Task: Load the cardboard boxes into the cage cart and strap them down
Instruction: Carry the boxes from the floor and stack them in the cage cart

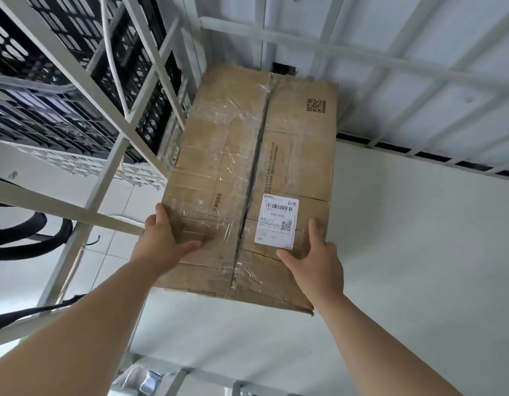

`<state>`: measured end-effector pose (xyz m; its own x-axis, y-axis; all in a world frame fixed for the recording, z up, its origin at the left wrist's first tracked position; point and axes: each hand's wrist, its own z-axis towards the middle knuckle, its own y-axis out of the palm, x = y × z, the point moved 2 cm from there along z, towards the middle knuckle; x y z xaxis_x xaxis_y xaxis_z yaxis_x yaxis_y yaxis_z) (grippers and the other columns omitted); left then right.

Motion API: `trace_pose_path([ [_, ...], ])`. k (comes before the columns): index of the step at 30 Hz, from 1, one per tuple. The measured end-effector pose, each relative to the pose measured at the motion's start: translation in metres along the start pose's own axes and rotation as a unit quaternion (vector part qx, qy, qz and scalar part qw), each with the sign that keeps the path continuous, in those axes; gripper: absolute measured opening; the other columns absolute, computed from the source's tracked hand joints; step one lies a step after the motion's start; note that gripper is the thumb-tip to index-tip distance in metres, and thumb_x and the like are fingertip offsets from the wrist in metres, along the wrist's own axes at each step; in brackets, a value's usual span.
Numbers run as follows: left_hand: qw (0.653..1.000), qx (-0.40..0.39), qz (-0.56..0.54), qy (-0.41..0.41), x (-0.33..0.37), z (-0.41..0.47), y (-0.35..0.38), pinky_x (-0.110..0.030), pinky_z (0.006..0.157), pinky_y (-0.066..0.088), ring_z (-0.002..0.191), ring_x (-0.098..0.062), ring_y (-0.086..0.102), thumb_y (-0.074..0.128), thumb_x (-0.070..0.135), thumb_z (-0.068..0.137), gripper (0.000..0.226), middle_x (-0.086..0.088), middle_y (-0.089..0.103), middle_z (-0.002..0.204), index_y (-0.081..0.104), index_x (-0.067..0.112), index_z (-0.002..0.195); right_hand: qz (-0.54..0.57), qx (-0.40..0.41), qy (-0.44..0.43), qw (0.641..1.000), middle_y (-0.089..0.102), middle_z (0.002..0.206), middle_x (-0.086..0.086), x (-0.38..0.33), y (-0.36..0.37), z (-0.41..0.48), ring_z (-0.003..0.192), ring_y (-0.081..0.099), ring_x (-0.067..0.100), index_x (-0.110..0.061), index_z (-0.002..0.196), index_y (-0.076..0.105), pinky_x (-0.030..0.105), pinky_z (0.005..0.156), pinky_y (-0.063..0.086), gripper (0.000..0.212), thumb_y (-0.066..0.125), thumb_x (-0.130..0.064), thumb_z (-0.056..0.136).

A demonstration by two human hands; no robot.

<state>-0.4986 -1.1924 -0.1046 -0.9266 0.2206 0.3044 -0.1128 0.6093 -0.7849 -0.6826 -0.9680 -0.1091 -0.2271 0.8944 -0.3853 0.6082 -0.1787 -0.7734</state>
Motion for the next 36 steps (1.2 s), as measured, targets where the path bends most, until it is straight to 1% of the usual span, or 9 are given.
trace_pose_path([
  [4,0.987,0.035,0.149,0.05,0.015,-0.014,-0.008,-0.046,0.109,0.033,0.134,-0.033,0.035,0.063,0.059,0.079,0.093,-0.012,0.031,0.146,0.018,0.013,0.146,-0.055,0.021,-0.048,0.997,0.043,0.125,0.007,-0.009,-0.017,-0.005,0.113,0.05,0.026,-0.026,0.142,0.032,0.034,0.082,0.048,0.071,0.06,-0.052,0.082],
  [6,0.971,0.034,0.219,0.091,0.031,-0.024,-0.016,-0.043,0.115,0.024,0.139,-0.028,0.029,0.054,0.057,0.087,0.077,-0.007,0.029,0.152,0.027,0.016,0.145,-0.081,0.039,-0.079,0.993,0.043,0.138,0.011,-0.017,-0.032,-0.009,0.127,0.042,0.027,-0.016,0.134,0.044,0.035,0.095,0.043,0.055,0.058,-0.042,0.088],
  [9,0.952,0.031,0.268,0.141,0.06,-0.045,-0.035,-0.04,0.115,0.021,0.136,-0.021,0.035,0.044,0.054,0.092,0.054,0.0,0.044,0.144,0.045,0.02,0.134,-0.096,0.047,-0.115,0.988,0.034,0.151,0.012,-0.03,-0.065,-0.02,0.14,0.03,0.026,-0.01,0.138,0.045,0.036,0.111,0.031,0.052,0.053,-0.035,0.093],
  [12,0.942,0.029,0.281,0.181,0.093,-0.077,-0.061,-0.039,0.115,0.021,0.132,-0.019,0.04,0.041,0.051,0.094,0.048,0.003,0.05,0.138,0.048,0.023,0.132,-0.091,0.085,-0.131,0.984,0.046,0.141,0.012,-0.042,-0.112,-0.042,0.133,0.04,0.027,-0.006,0.132,0.051,0.034,0.107,0.035,0.047,0.052,-0.032,0.093],
  [16,0.927,0.066,0.276,0.245,0.139,-0.134,-0.105,-0.036,0.108,0.029,0.122,-0.019,0.049,0.044,0.048,0.093,0.041,0.005,0.058,0.128,0.056,0.024,0.123,-0.104,0.117,-0.132,0.979,0.045,0.144,0.008,-0.048,-0.184,-0.086,0.133,0.039,0.025,-0.009,0.133,0.05,0.032,0.108,0.033,0.046,0.047,-0.035,0.095],
  [22,0.904,0.089,0.259,0.328,0.217,-0.237,-0.155,-0.033,0.102,0.033,0.116,-0.017,0.052,0.044,0.048,0.092,0.036,0.008,0.059,0.123,0.055,0.024,0.117,-0.116,0.183,-0.11,0.97,0.054,0.105,0.003,-0.026,-0.297,-0.179,0.099,0.052,0.025,-0.01,0.107,0.054,0.031,0.084,0.042,0.029,0.043,-0.032,0.093],
  [24,0.89,0.1,0.255,0.363,0.244,-0.276,-0.164,-0.033,0.098,0.035,0.111,-0.018,0.054,0.043,0.047,0.092,0.032,0.007,0.06,0.118,0.055,0.024,0.11,-0.108,0.207,-0.103,0.967,0.056,0.11,0.003,-0.01,-0.329,-0.215,0.102,0.053,0.025,-0.009,0.113,0.055,0.033,0.089,0.042,0.031,0.044,-0.031,0.093],
  [29,0.853,0.095,0.249,0.448,0.31,-0.383,-0.162,-0.033,0.097,0.036,0.111,-0.02,0.054,0.042,0.049,0.092,0.037,0.006,0.06,0.121,0.056,0.025,0.117,-0.046,0.272,-0.048,0.96,0.059,0.123,0.01,0.056,-0.387,-0.319,0.116,0.053,0.028,-0.004,0.125,0.056,0.037,0.1,0.043,0.039,0.052,-0.025,0.093],
  [36,0.772,0.059,0.253,0.58,0.376,-0.561,-0.093,-0.033,0.1,0.032,0.115,-0.022,0.052,0.042,0.051,0.092,0.043,0.006,0.058,0.126,0.054,0.023,0.123,-0.019,0.332,0.07,0.94,0.055,0.132,0.005,0.191,-0.43,-0.473,0.123,0.049,0.023,-0.009,0.133,0.051,0.034,0.103,0.041,0.045,0.049,-0.032,0.095],
])
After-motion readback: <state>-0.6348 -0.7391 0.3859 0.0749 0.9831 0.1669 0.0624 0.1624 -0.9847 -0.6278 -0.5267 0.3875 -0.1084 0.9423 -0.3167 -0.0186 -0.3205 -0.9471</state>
